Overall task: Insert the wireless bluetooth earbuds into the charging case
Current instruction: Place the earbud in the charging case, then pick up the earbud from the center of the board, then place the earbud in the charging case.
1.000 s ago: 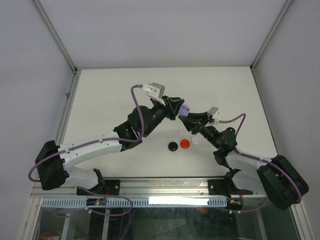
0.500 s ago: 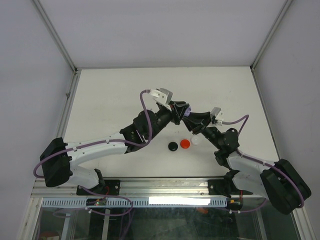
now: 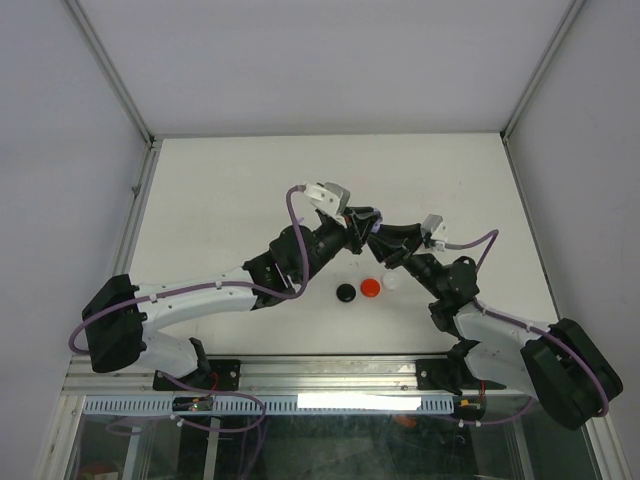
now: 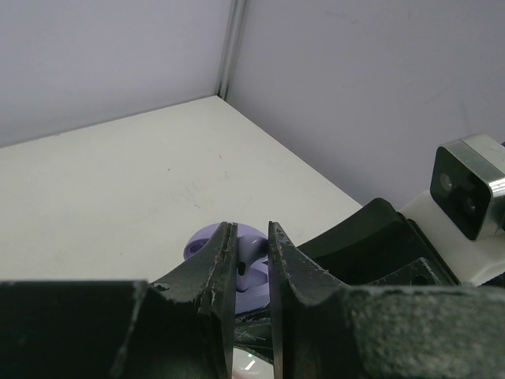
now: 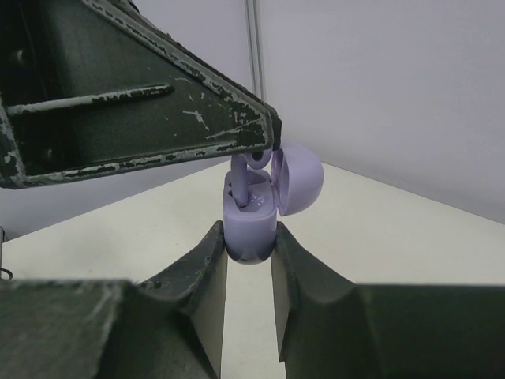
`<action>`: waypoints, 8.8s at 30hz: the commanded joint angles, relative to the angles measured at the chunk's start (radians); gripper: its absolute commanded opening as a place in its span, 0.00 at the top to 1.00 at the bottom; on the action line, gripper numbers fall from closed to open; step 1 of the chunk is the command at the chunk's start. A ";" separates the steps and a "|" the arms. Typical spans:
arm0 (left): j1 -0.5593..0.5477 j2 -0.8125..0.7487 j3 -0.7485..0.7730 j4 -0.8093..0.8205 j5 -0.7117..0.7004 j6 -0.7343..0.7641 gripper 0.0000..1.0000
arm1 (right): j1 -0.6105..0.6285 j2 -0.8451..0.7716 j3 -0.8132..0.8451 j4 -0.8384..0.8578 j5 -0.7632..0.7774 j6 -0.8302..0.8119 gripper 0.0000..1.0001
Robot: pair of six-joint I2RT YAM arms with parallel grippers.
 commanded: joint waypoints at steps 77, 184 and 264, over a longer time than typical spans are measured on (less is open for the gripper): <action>0.539 0.598 0.444 -0.675 0.168 -0.144 0.27 | 0.004 -0.350 -0.083 -0.368 0.166 -0.087 1.00; 0.580 0.720 0.638 -1.158 0.210 -0.027 0.75 | 0.005 -0.374 -0.054 -0.419 0.138 -0.073 1.00; 0.032 -0.191 0.011 -0.116 0.132 0.407 0.87 | 0.006 -0.172 0.061 -0.137 -0.004 -0.035 1.00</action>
